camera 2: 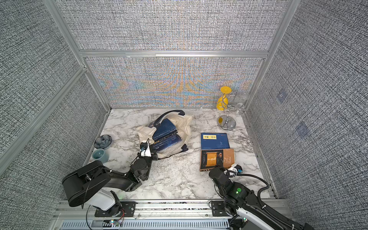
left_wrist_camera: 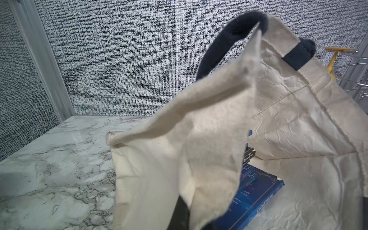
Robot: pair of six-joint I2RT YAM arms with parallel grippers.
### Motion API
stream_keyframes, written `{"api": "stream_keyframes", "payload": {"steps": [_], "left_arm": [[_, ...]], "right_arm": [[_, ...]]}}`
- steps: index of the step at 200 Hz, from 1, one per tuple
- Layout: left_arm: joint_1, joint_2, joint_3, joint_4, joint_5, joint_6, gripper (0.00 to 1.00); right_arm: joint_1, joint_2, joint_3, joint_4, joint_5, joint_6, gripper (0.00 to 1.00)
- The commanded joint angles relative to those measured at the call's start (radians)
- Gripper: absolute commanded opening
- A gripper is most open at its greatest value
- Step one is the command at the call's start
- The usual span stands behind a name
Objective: Take out the books from the canvas bag
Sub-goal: Place the book at the center of the board.
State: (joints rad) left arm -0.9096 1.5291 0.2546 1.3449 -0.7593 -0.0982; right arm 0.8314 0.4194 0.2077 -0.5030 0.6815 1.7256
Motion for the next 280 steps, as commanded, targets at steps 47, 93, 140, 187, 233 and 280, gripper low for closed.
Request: {"api": "stream_keyframes", "payload": {"steps": [47,93,140,187,233,280], "left_arm": [[-0.005,0.002,0.003,0.052,0.016,-0.005,0.00],[-0.005,0.008,0.005,0.051,0.017,-0.004,0.00],[-0.005,0.000,0.002,0.052,0.014,-0.001,0.00],[-0.006,0.012,0.003,0.051,0.024,-0.008,0.00],[-0.007,0.001,0.000,0.052,0.023,-0.010,0.00],[-0.009,-0.001,0.000,0.051,0.028,-0.017,0.00]], "right_arm": [[0.005,0.034,-0.002,-0.108,0.007,0.082,0.06],[-0.003,0.072,-0.020,-0.048,0.079,0.075,0.28],[-0.038,0.182,0.001,0.028,0.060,0.026,0.40],[-0.115,0.317,0.028,0.101,-0.059,-0.014,0.56],[-0.202,0.363,0.072,0.067,-0.162,-0.055,0.74],[-0.308,0.448,0.185,-0.074,-0.280,-0.127,0.93]]}}
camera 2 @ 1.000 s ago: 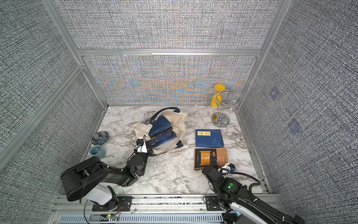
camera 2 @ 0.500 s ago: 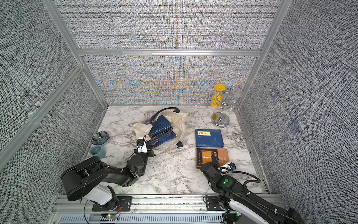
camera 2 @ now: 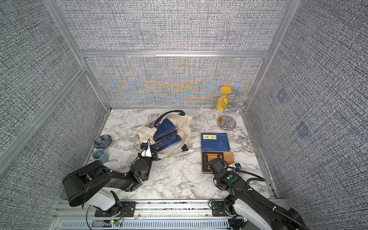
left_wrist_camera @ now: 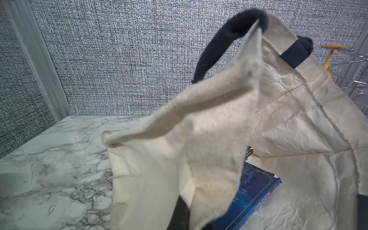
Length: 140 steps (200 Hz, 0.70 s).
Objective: Take out the books from the canvas bag
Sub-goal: Place the book at the center of the board.
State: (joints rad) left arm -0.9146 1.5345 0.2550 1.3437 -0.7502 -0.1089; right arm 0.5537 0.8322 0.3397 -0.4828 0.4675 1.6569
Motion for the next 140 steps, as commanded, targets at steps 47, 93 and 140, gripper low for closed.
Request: {"api": "stream_keyframes", "payload": {"steps": [47,93,140], "left_arm": [[-0.007,-0.011,-0.003,0.054,0.014,-0.002,0.00],[-0.006,-0.009,-0.002,0.053,0.012,0.003,0.00],[-0.006,0.002,0.003,0.054,0.003,0.018,0.00]], "right_arm": [[-0.054,0.102,0.187,-0.245,-0.122,-0.153,0.99],[-0.026,0.092,0.308,-0.223,-0.095,-0.373,0.99],[0.103,0.158,0.412,-0.094,-0.027,-0.538,0.97]]}}
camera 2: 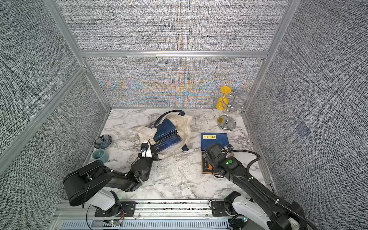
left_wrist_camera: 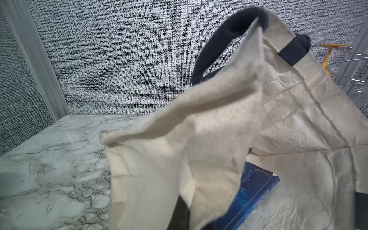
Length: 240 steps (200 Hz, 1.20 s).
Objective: Take out the books from the canvas bag
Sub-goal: Place the book at the center of the board, then pick up the book from the canvas bag.
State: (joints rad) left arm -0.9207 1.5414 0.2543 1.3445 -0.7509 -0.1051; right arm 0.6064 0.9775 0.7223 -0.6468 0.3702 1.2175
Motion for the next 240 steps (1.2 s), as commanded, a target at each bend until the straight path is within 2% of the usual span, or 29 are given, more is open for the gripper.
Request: {"api": "stream_keyframes", "payload": {"steps": [1,37,86,122,176,193,240], "left_arm": [[-0.001,-0.005,0.003,0.054,0.004,0.015,0.00],[0.000,-0.002,0.005,0.052,0.001,0.018,0.00],[0.000,0.020,0.020,0.052,0.008,0.018,0.00],[0.000,0.008,0.019,0.053,0.004,0.049,0.00],[0.000,0.003,0.014,0.051,0.025,0.094,0.00],[0.000,-0.016,0.008,0.052,0.044,0.112,0.00],[0.000,0.019,0.017,0.052,0.094,0.100,0.00]], "right_arm": [[0.053,0.011,0.029,0.076,0.071,-0.100,0.97],[0.097,0.025,-0.004,0.395,-0.031,-0.180,0.95],[0.190,0.181,0.112,0.474,-0.013,-0.182,0.94],[0.206,0.261,0.134,0.583,-0.039,-0.166,0.91],[0.254,0.414,0.145,0.771,-0.003,-0.105,0.85],[0.263,0.473,0.187,0.790,0.018,-0.114,0.84],[0.266,0.676,0.337,0.863,-0.039,-0.096,0.78]]}}
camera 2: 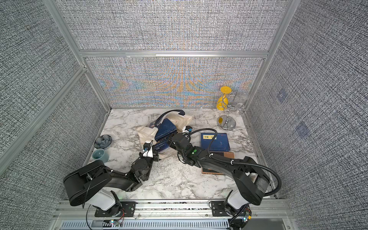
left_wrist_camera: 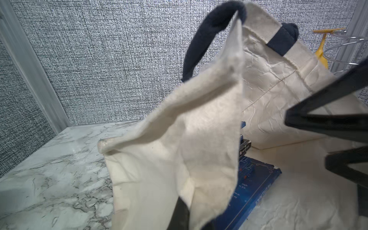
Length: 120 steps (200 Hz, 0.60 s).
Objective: Take out the books from the canvas bag
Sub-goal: Pick up the book from the canvas bag.
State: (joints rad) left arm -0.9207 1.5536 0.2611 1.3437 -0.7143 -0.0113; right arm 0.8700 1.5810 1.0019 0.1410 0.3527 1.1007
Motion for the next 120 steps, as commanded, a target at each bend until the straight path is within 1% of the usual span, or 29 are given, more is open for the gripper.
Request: {"api": "stream_keyframes", "payload": {"steps": [1,33,46,71,88,120], "left_arm": [[0.000,0.007,0.010,0.053,0.060,0.007,0.00],[0.000,-0.013,-0.002,0.053,0.083,0.000,0.00],[0.000,-0.024,-0.006,0.052,0.092,0.002,0.00],[0.000,-0.052,-0.021,0.052,0.105,0.000,0.00],[-0.001,-0.063,-0.028,0.052,0.120,-0.003,0.00],[0.000,-0.064,-0.028,0.052,0.123,-0.005,0.00]], "right_arm": [[0.003,0.076,0.061,0.075,-0.022,0.023,0.78],[0.000,0.196,0.126,0.096,-0.029,0.070,0.75],[-0.006,0.238,0.139,0.140,-0.037,0.074,0.71],[-0.017,0.283,0.200,0.139,-0.030,0.045,0.65],[-0.027,0.311,0.240,0.142,-0.031,0.020,0.58],[-0.059,0.357,0.288,0.127,-0.067,0.029,0.54]]}}
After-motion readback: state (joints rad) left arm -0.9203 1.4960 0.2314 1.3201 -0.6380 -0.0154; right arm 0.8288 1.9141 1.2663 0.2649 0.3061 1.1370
